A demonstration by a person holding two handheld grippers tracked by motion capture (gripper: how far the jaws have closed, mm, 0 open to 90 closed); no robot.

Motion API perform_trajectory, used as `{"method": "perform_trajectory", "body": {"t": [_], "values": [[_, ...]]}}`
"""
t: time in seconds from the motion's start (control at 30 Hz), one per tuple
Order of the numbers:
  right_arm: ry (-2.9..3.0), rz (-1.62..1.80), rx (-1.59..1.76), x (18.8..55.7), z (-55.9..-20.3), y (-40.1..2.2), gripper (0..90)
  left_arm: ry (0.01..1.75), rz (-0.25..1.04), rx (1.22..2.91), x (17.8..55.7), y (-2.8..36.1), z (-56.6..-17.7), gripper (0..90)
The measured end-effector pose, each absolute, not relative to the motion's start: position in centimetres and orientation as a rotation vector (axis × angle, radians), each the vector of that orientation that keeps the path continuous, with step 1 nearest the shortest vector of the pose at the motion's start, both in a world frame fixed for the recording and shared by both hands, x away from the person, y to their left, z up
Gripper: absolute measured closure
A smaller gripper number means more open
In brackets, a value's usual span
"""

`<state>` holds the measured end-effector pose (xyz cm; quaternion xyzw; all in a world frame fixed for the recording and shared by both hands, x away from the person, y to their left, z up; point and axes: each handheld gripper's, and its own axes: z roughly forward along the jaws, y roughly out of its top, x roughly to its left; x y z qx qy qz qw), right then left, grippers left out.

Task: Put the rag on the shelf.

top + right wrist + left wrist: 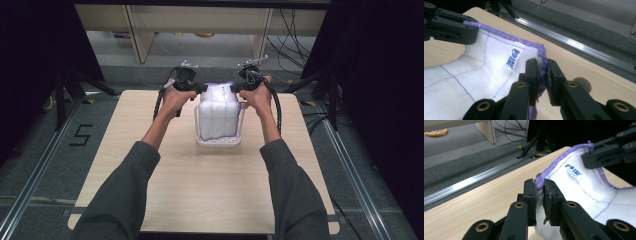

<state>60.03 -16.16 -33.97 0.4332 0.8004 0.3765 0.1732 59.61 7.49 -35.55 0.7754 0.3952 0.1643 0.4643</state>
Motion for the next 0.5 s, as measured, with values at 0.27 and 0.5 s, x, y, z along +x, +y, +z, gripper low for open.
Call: {"method": "perform_trajectory", "body": {"t": [0.27, 0.5], "values": [[2.292, 1.066, 1.264, 60.0, -34.9, -16.4, 72.5, 0.980, 0.354, 1.967, 59.3, 7.7, -36.9, 71.8], [2.247, 1.113, 1.277, 59.7, -34.3, -17.4, 67.1, 1.028, 0.375, 1.936, 59.2, 9.1, -36.2, 66.9]]}}
